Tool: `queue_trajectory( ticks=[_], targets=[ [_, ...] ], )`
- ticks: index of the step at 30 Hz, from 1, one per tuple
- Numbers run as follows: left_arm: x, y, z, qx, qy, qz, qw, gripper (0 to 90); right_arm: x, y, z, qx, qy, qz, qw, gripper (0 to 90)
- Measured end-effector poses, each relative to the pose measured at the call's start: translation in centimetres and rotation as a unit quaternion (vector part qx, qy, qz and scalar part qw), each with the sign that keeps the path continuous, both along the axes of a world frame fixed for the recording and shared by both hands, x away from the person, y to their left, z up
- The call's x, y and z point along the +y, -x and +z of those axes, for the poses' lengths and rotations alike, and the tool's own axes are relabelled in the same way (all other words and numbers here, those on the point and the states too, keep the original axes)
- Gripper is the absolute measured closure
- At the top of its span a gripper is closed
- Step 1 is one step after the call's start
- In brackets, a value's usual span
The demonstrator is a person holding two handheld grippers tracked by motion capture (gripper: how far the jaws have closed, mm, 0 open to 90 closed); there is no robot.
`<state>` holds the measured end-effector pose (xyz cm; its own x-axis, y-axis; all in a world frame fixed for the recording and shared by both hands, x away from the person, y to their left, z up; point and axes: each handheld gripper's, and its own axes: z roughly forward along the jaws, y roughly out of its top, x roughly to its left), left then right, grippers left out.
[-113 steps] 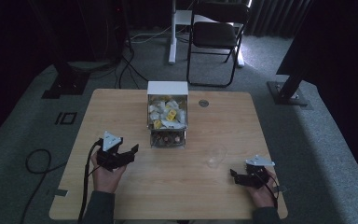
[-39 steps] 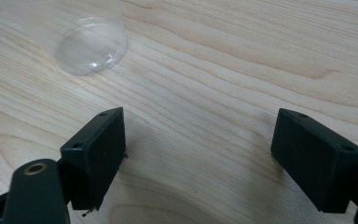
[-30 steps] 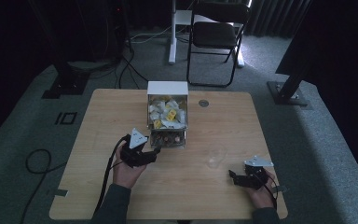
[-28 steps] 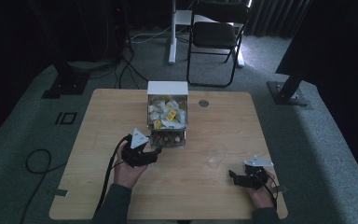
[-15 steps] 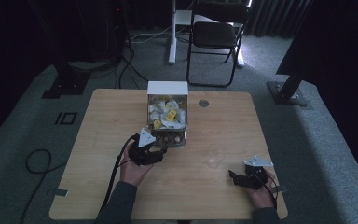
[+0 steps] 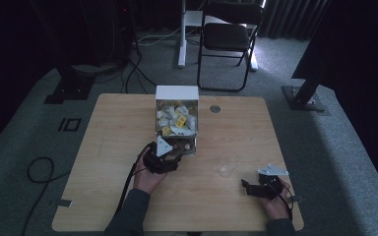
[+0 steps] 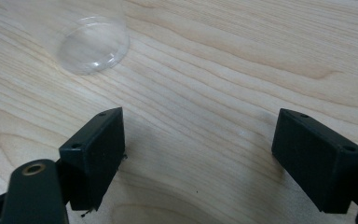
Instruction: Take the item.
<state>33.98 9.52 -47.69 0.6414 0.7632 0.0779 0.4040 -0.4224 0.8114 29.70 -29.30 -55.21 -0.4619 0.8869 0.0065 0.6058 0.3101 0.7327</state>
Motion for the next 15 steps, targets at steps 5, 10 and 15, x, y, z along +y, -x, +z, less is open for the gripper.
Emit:
queue_trajectory(
  ticks=[5,10,15],
  targets=[
    [-0.2,-0.2,-0.7,0.003,-0.005,0.003,1.0,39.5,0.0,0.0,0.0,0.0,0.0,0.001,1.0,17.0],
    [-0.1,-0.8,-1.5,0.009,-0.011,0.005,0.9999,39.8,0.0,0.0,0.0,0.0,0.0,0.001,1.0,17.0],
    [0.2,-0.8,-1.5,0.018,-0.009,0.004,0.9998,40.3,0.0,0.0,0.0,0.0,0.0,0.001,1.0,16.9]
  ],
)
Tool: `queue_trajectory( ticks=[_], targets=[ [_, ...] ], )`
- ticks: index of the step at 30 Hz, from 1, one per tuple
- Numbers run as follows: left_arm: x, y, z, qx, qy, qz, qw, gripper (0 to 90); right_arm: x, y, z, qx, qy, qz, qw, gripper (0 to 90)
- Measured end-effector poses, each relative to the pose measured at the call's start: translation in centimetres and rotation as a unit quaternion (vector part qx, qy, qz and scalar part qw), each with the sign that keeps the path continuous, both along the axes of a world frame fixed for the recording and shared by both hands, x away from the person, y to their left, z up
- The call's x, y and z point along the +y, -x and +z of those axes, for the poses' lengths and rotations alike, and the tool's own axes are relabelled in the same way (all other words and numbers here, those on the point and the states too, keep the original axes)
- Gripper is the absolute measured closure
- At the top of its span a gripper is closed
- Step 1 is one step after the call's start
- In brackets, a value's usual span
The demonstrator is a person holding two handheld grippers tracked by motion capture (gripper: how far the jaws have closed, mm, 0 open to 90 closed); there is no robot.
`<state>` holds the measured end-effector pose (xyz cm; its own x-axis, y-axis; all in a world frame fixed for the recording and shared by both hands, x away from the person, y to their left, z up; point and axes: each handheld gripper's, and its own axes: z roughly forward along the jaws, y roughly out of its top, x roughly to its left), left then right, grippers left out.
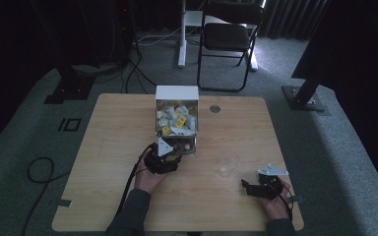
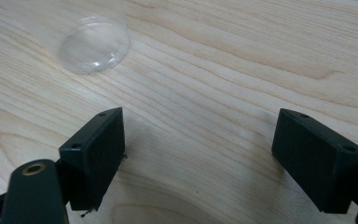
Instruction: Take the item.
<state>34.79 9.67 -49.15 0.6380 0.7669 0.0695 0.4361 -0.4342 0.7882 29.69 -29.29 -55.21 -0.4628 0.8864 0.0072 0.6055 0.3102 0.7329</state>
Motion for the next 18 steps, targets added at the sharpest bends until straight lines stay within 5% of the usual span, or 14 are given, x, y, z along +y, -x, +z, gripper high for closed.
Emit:
queue_trajectory(
  ticks=[13,16,18],
  targets=[
    [0.5,1.7,0.2,0.024,0.014,-0.016,0.9995,42.1,0.0,0.0,0.0,0.0,0.0,0.0,1.0,16.9],
    [0.4,1.9,0.3,0.022,0.017,-0.016,0.9995,42.3,0.0,0.0,0.0,0.0,0.0,0.0,1.0,16.8],
    [0.2,1.9,0.5,0.0,0.024,-0.004,0.9997,42.0,0.0,0.0,0.0,0.0,0.0,0.0,1.0,16.8]
  ],
)
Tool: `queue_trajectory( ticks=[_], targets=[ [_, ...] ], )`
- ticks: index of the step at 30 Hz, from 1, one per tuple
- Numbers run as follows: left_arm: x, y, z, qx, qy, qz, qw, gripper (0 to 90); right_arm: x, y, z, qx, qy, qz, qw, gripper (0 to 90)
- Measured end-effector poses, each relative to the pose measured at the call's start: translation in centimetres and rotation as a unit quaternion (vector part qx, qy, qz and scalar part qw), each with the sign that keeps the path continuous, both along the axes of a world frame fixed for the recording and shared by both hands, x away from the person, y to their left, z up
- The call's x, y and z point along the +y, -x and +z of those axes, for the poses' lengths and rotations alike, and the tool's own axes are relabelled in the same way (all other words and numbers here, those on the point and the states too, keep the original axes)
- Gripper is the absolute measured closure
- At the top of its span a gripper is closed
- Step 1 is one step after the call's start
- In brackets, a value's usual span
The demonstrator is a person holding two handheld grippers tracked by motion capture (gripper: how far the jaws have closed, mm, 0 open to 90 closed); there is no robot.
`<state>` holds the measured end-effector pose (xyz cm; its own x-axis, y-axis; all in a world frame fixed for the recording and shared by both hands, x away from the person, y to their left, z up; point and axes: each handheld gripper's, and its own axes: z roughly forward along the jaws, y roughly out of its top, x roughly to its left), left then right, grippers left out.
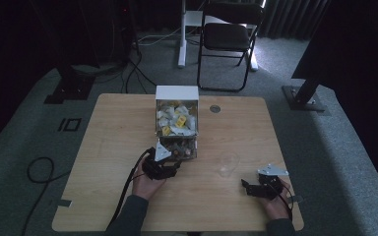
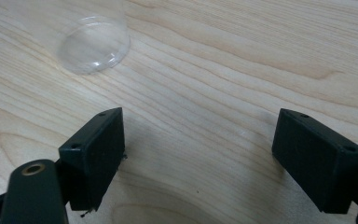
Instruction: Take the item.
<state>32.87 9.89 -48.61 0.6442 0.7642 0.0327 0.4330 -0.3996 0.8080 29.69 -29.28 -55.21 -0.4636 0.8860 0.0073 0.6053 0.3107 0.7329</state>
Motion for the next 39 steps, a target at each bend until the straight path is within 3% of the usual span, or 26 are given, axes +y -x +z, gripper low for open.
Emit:
queue_trajectory(
  ticks=[6,9,14,19,23,39],
  targets=[
    [-0.9,-0.7,0.2,-0.02,0.014,0.031,0.9992,40.7,0.0,0.0,0.0,0.0,0.0,0.0,1.0,16.8],
    [-1.2,-1.1,0.1,-0.02,0.022,0.046,0.9985,41.0,0.0,0.0,0.0,0.0,0.0,0.0,1.0,16.8],
    [-1.6,-1.5,-0.2,-0.014,0.019,0.044,0.9987,44.0,0.0,0.0,0.0,0.0,0.0,0.001,1.0,16.5],
    [-1.5,-1.5,-0.2,-0.014,0.018,0.047,0.9986,57.4,0.0,0.0,0.0,0.0,0.0,0.001,1.0,16.5],
    [-1.4,-1.4,-0.1,-0.018,0.02,0.049,0.9984,62.4,0.0,0.0,0.0,0.0,0.0,0.001,1.0,16.6],
    [-0.6,-0.5,1.0,-0.037,0.027,0.048,0.9978,70.9,0.0,0.0,0.0,0.0,0.0,0.001,1.0,16.5]
  ],
)
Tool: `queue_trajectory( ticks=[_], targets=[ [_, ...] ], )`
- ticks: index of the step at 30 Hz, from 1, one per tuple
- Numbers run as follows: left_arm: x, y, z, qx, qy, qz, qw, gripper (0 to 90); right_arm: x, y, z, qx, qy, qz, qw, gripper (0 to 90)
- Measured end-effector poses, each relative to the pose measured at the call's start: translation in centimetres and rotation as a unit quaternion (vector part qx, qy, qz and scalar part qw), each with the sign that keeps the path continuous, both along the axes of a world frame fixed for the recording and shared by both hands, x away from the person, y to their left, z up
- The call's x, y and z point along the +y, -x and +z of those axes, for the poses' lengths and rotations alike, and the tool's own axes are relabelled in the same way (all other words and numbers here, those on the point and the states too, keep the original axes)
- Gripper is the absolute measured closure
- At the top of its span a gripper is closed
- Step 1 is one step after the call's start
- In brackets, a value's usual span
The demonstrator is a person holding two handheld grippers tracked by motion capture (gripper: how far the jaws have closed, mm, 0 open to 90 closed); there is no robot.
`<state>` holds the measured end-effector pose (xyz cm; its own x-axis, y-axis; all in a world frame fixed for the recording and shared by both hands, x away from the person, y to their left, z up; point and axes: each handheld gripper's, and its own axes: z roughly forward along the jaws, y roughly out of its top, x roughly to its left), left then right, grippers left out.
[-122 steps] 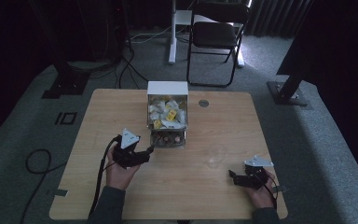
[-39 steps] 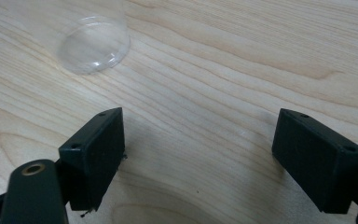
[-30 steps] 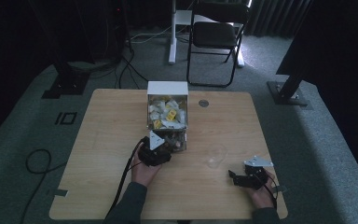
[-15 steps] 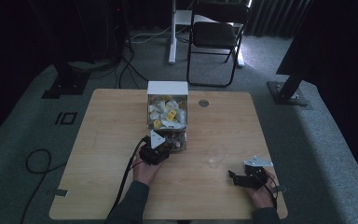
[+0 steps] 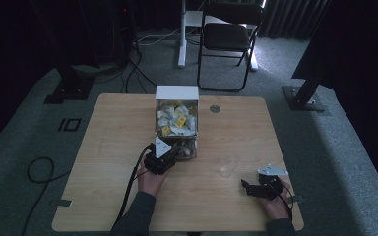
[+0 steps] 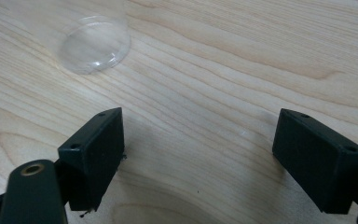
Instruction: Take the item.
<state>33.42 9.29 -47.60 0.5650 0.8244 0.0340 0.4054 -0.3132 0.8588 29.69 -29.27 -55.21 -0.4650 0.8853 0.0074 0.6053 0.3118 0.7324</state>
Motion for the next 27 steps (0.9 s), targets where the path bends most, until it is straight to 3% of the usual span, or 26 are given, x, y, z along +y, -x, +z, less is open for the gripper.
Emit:
queue_trajectory(
  ticks=[27],
  targets=[
    [-0.1,1.1,2.2,-0.032,0.013,-0.007,0.9994,71.3,0.0,0.0,0.0,0.0,0.0,0.0,1.0,16.5]
  ],
)
